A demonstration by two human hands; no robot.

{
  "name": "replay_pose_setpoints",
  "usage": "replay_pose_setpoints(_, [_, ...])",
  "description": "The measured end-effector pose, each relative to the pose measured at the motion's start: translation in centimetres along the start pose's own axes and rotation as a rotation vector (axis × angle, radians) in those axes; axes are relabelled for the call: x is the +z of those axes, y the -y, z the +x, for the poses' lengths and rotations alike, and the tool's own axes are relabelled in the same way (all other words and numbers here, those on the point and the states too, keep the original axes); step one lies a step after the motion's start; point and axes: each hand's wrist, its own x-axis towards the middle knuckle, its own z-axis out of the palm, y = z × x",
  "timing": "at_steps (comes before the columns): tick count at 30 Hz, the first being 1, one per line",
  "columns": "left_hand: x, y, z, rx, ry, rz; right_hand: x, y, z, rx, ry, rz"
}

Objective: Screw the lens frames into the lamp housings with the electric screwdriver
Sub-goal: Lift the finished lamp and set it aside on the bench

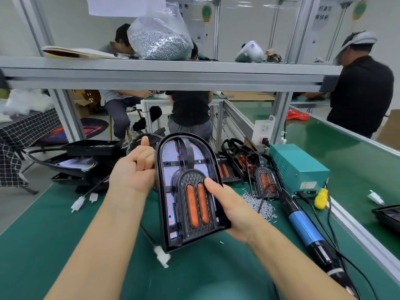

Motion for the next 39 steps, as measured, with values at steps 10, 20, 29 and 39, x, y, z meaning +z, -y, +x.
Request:
replay_pose_setpoints(10, [-4.6,0.2,-0.9,-0.076,0.309,0.854,-0.2,1.1,0.5,-0.203,-0.208,0.118])
replay_pose_setpoints(20, [-5.9,4.2,-2.3,-0.190,0.309,0.847,-0.4,2.5,-0.4,-0.288,-0.373,0.071])
replay_pose_setpoints(29, [-5.2,7.3,-1.0,-0.333,0.401,0.693,-2.6,4.3,-2.8,-0.383,-0.449,-0.040])
replay_pose_setpoints(39, [-3.3,14.8,0.7,-0.253,0.611,0.933,-7.7,6.1,-7.1,-0.472,-0.688,-0.037])
